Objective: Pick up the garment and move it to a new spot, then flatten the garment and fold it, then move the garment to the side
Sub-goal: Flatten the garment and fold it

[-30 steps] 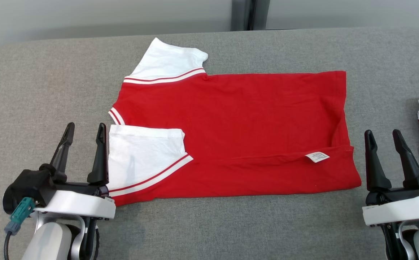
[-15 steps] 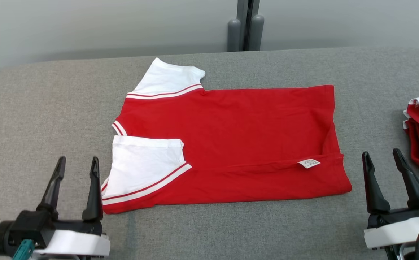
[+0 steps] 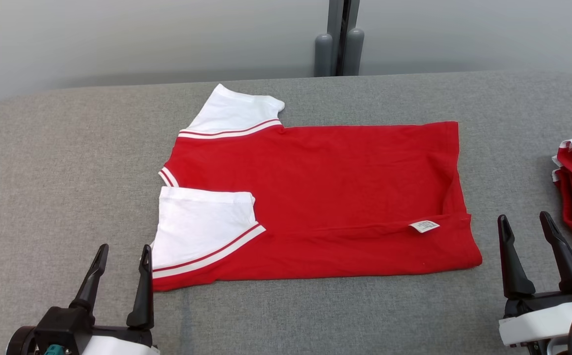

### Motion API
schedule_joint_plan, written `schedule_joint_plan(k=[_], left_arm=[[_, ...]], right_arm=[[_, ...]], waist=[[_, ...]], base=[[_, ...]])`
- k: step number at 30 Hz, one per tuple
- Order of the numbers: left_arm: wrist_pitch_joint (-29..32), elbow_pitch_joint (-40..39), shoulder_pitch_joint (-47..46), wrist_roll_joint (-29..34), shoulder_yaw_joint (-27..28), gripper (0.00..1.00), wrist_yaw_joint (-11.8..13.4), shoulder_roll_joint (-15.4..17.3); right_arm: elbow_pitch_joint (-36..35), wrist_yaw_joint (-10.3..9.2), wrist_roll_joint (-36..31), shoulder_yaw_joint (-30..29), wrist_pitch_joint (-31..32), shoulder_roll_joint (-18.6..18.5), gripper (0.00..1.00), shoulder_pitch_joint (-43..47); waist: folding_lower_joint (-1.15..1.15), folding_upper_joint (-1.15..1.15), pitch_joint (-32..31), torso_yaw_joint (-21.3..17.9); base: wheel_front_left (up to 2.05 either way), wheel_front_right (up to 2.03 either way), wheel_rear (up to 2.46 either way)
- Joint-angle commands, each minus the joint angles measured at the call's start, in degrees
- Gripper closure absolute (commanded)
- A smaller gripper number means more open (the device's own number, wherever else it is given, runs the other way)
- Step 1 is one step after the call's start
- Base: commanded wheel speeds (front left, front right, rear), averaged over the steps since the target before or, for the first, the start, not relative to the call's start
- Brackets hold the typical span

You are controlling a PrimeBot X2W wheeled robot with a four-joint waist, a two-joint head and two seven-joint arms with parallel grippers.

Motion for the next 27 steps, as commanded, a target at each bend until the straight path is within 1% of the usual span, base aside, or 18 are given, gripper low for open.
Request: schedule_joint_plan(k=[1,8,12,13,18,20,27], left_arm=[[0.02,-0.15,-0.57,-0.26,-0.03,0.0,0.17,0.18],[1.67,1.67,-1.87,-0.89,-1.01,0.0,-0.66,0.3],[2.7,4.56,-3.02,-2.61,-1.85,0.0,-2.19,-0.5],[2.7,4.56,-3.02,-2.61,-1.85,0.0,-2.19,-0.5],[2.96,9.5,-4.44,-5.31,-2.17,0.0,-4.51,-1.15],[2.93,12.69,-5.77,-6.72,-2.23,0.0,-5.85,-1.53],[2.64,19.82,-9.38,-9.3,-1.84,0.0,-8.18,-2.45]], right_arm=[[-0.33,0.03,0.01,-0.09,0.24,-0.14,0.0,0.0],[0.66,0.03,0.25,0.17,0.92,-0.35,0.0,-0.55],[2.6,0.03,0.49,0.11,1.16,-0.31,0.0,-0.7],[2.6,0.03,0.49,0.11,1.16,-0.31,0.0,-0.7],[5.85,0.03,1.01,0.54,0.69,-0.1,0.0,-1.63],[7.9,0.03,1.06,0.61,0.46,-0.17,0.0,-2.56],[12.98,0.03,1.71,1.44,0.2,-0.17,0.0,-4.92]], waist=[[0.0,0.0,0.1,0.13],[0.0,0.0,1.09,0.57],[0.0,0.0,2.16,0.73],[0.0,0.0,2.16,0.73],[0.0,0.0,3.79,0.48],[0.0,0.0,4.82,0.3],[0.0,0.0,6.97,-0.02]], base=[[0.0,0.0,0.0],[0.0,0.0,0.0],[0.0,0.0,0.0],[0.0,0.0,0.0],[0.0,0.0,0.0],[0.0,0.0,0.0],[0.0,0.0,0.0]])
